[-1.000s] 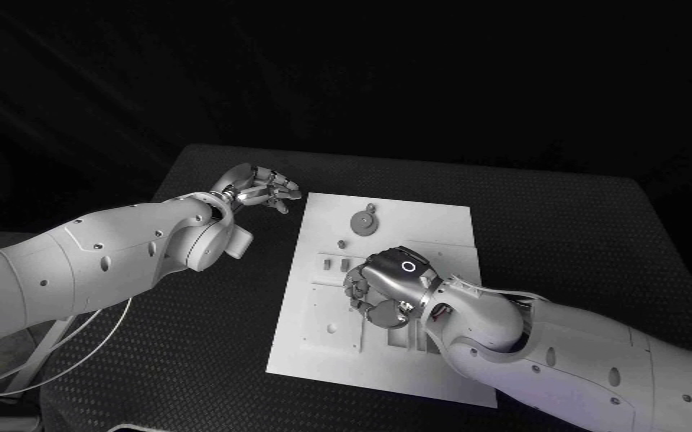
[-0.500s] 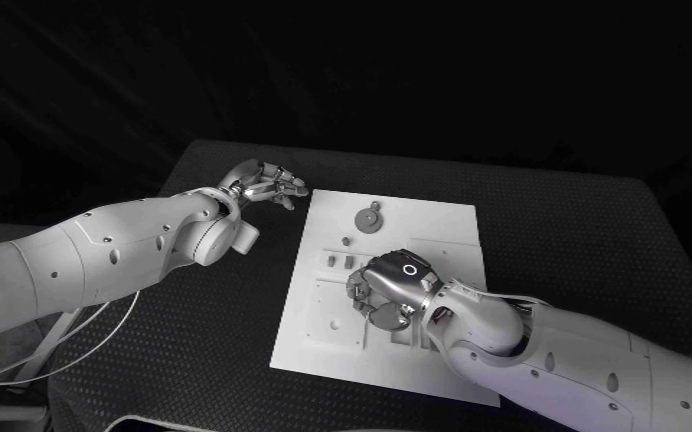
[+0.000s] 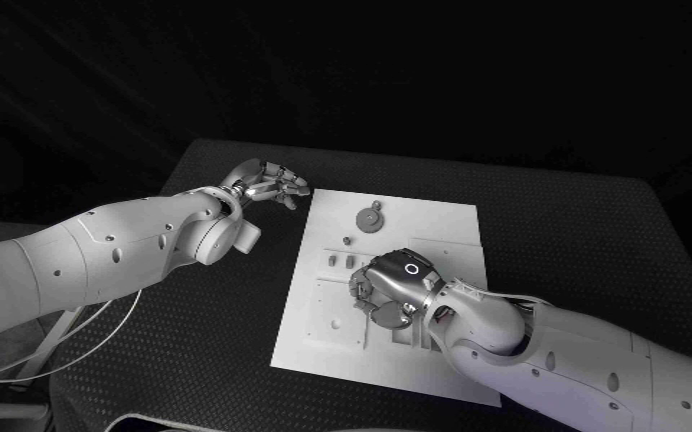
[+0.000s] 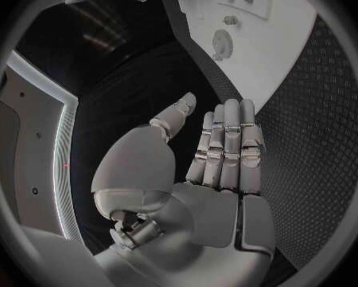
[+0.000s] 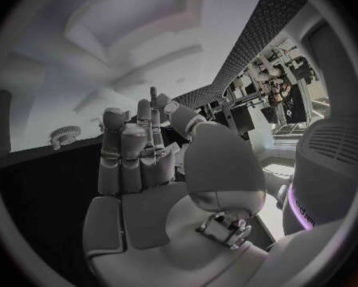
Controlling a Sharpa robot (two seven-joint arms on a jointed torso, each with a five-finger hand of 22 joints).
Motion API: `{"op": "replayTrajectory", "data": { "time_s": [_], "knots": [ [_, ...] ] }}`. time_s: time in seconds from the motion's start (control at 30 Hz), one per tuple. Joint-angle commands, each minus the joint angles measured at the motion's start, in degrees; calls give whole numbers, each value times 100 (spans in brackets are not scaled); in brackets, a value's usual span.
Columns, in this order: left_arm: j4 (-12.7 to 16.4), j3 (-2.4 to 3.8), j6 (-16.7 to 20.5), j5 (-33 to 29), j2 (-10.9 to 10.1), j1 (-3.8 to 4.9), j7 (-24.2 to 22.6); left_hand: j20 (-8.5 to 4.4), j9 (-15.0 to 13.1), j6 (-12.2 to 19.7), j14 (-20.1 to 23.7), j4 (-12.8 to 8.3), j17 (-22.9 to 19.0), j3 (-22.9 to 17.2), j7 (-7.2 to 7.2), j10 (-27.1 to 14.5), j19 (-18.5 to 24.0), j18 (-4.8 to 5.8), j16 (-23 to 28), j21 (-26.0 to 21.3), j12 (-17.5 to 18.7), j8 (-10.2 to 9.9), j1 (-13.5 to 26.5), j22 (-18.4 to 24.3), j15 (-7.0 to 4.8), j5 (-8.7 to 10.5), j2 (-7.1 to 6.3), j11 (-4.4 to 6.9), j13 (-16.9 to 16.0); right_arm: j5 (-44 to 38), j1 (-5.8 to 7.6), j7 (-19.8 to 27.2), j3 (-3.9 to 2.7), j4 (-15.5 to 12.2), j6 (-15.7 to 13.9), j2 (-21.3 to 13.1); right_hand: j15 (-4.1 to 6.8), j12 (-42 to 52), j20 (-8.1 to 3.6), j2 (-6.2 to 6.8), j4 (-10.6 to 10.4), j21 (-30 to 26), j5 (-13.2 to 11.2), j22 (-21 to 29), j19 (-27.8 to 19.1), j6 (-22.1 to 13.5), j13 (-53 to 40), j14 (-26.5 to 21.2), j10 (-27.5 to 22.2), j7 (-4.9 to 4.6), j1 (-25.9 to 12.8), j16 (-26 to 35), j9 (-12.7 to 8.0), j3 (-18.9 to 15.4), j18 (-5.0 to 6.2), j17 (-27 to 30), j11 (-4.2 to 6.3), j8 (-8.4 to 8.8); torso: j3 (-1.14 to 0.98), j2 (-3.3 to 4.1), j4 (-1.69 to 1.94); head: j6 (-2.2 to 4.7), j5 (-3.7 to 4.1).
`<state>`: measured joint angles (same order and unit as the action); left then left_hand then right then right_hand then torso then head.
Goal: Assemble the parts on the task board
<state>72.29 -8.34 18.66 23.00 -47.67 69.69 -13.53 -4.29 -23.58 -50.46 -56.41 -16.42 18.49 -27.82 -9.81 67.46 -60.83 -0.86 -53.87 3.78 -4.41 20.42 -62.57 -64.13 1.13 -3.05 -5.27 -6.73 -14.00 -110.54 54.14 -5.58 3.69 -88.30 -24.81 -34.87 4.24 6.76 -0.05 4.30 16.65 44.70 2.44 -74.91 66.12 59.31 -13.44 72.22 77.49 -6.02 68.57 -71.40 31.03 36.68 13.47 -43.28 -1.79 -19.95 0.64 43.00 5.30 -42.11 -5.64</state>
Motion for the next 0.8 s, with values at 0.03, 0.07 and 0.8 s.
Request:
{"op": "replayTrajectory", "data": {
  "time_s": [0.03, 0.07, 0.8],
  "knots": [
    [21, 5, -48, -21, 17, 4, -65, -17, 5, 42, -48, -1, 7, 31, 5, -24, -35, -3, 30, 18, 24, -5, -9, 8, -6, 7, 50, -10, -7, -72, -5, 20, 0, 25, 45, 25, 32, 5, -35, 15, 3, 23, 38, -49, -3, 56, -9, -6, 60, -1, 53, -21, 8, 25, 153, -9, -4, -12, -3, 3, -4, -4, -15],
    [21, 5, -50, -21, 18, 4, -65, -17, 5, 42, -48, 0, 7, 31, 5, -24, -35, -3, 30, 18, 24, -5, -9, 8, -6, 7, 50, -10, -7, -44, -5, 12, 0, 34, 74, 29, 32, 5, -35, 15, 3, 22, 38, -49, -3, 56, -9, -6, 60, -1, 52, -21, 8, 26, 153, -9, -4, -11, -4, 2, -3, -10, -20],
    [31, 5, -52, -21, 21, 4, -63, -20, 8, 44, -54, -2, 15, 34, 4, -26, -40, -3, 35, 17, 25, -5, -10, 14, -8, 7, 51, -10, -8, 34, -11, 26, 2, 116, 115, 106, 30, -6, -34, 3, 4, 15, 38, -48, -4, 49, -15, -7, 59, -4, 42, -16, 15, 28, 153, -8, -5, -6, -4, 2, -3, -73, -98]
  ]
}}
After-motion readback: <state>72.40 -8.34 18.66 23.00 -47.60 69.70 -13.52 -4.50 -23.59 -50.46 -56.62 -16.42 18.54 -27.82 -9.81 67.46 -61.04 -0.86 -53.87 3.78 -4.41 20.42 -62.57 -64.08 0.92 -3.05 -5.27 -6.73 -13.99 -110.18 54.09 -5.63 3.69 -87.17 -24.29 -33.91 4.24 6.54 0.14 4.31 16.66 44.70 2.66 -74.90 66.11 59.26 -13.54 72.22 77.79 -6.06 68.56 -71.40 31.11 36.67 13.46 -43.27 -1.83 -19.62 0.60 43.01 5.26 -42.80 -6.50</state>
